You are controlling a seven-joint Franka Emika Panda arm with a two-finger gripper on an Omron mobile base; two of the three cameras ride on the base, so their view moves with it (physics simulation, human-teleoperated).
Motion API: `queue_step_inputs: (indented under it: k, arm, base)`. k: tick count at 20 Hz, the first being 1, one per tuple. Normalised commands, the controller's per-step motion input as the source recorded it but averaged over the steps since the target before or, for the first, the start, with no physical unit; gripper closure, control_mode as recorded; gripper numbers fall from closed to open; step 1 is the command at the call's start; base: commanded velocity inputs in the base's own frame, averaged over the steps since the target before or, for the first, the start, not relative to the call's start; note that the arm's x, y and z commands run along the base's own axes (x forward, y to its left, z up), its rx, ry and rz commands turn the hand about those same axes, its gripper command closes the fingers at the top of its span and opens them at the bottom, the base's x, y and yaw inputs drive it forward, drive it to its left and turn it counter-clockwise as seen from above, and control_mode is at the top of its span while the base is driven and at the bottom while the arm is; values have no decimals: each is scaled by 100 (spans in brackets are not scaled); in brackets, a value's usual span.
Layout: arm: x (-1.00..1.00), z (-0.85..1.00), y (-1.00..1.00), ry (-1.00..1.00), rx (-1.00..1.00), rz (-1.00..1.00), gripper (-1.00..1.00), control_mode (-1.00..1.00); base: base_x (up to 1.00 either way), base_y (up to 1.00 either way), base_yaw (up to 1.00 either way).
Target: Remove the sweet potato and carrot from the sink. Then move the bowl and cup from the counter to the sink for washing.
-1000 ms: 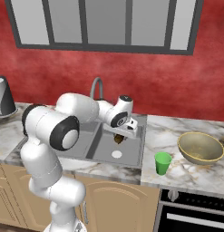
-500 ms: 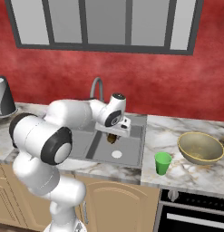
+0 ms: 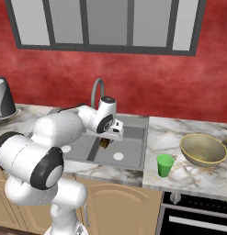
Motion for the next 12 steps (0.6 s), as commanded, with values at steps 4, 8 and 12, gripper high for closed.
queue_step_inputs:
  k: [4,8,12]
  arm:
    - [-31,8,35,-11,-8,0,100,-100]
    - [-22,14,38,-8,-7,0,100,-100]
    - [-12,22,42,0,-4,4,100,-100]
  base:
    - [0,0,0]
    - [0,0,0]
    - [0,0,0]
